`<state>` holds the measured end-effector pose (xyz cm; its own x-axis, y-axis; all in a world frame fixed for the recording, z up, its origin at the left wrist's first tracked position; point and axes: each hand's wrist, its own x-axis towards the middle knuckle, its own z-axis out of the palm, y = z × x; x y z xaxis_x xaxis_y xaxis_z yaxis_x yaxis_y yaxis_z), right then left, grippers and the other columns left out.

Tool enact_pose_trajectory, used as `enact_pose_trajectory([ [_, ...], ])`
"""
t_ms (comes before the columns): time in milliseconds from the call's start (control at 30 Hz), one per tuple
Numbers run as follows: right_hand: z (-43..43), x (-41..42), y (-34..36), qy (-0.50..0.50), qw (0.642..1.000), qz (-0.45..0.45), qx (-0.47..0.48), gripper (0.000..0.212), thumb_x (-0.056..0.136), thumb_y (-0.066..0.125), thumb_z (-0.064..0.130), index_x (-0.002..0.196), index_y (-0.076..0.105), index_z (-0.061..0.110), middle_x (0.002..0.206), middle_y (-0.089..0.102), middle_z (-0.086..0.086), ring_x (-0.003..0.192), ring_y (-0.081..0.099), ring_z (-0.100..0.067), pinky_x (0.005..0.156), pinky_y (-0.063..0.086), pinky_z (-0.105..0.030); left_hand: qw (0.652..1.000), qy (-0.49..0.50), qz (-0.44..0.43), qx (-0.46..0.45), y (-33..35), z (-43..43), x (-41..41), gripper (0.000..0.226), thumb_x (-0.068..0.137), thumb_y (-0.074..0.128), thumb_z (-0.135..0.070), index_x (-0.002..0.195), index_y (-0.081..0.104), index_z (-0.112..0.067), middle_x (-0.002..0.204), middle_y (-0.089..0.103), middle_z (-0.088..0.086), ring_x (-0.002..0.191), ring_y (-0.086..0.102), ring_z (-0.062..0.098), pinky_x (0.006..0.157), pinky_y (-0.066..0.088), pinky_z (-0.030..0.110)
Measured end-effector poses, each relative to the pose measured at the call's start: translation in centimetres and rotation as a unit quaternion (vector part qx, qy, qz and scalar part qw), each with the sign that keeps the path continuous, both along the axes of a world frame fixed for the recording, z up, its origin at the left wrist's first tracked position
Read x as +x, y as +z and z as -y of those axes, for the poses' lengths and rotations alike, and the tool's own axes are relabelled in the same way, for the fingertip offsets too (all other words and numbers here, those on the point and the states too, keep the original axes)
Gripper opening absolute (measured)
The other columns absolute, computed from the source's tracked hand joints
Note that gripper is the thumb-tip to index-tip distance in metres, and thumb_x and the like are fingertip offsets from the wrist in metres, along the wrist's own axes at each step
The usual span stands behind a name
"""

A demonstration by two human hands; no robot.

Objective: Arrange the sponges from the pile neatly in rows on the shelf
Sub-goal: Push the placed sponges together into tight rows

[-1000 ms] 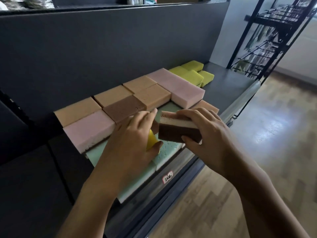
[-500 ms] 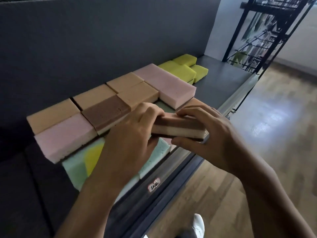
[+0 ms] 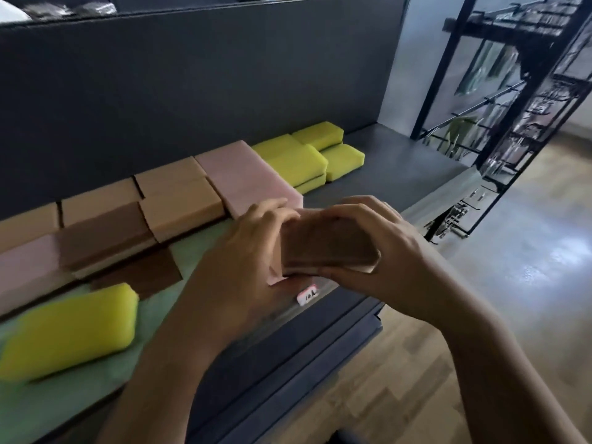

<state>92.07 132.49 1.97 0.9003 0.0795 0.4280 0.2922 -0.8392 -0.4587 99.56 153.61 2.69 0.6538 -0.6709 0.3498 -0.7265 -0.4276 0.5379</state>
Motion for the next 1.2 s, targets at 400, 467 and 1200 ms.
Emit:
enact_pose_trajectory([
  [400, 7.4, 1.1, -0.6, 0.046, 0.999, -0.011, 0.005, 0.066, 0.08, 0.073, 0.051, 0.135, 0.051, 0.022, 0.135, 0.051, 0.006, 0.126, 0.047, -0.016, 0.098, 0.047, -0.038, 0.999, 0.033, -0.016, 0.007, -0.2, 6.9, -0.6, 0.074, 0.077, 0.071, -0.047, 0.141, 0.044, -0.021, 0.136, 0.046, -0.016, 0.122, 0.044, -0.003, 0.096, 0.033, 0.001],
  [467, 7.4, 1.6, -0.3, 0.051, 0.999, -0.013, -0.002, 0.067, 0.079, 0.075, 0.047, 0.136, 0.05, 0.023, 0.137, 0.05, 0.006, 0.128, 0.046, -0.016, 0.099, 0.047, -0.038, 0.999, 0.032, -0.015, 0.003, 0.1, 7.0, 0.0, 0.073, 0.077, 0.07, -0.047, 0.14, 0.045, -0.019, 0.135, 0.047, -0.015, 0.122, 0.046, -0.001, 0.096, 0.035, 0.003],
  [1200, -8.3, 8.7, 1.3, 0.22, 0.975, -0.02, -0.029, 0.081, 0.075, 0.072, 0.053, 0.143, 0.042, 0.018, 0.143, 0.048, 0.005, 0.135, 0.041, -0.015, 0.105, 0.045, -0.046, 0.974, 0.217, 0.042, 0.041, 1.3, -9.9, -0.7, 0.072, 0.074, 0.07, -0.042, 0.139, 0.046, -0.019, 0.136, 0.044, -0.011, 0.117, 0.049, 0.007, 0.093, 0.047, 0.027],
])
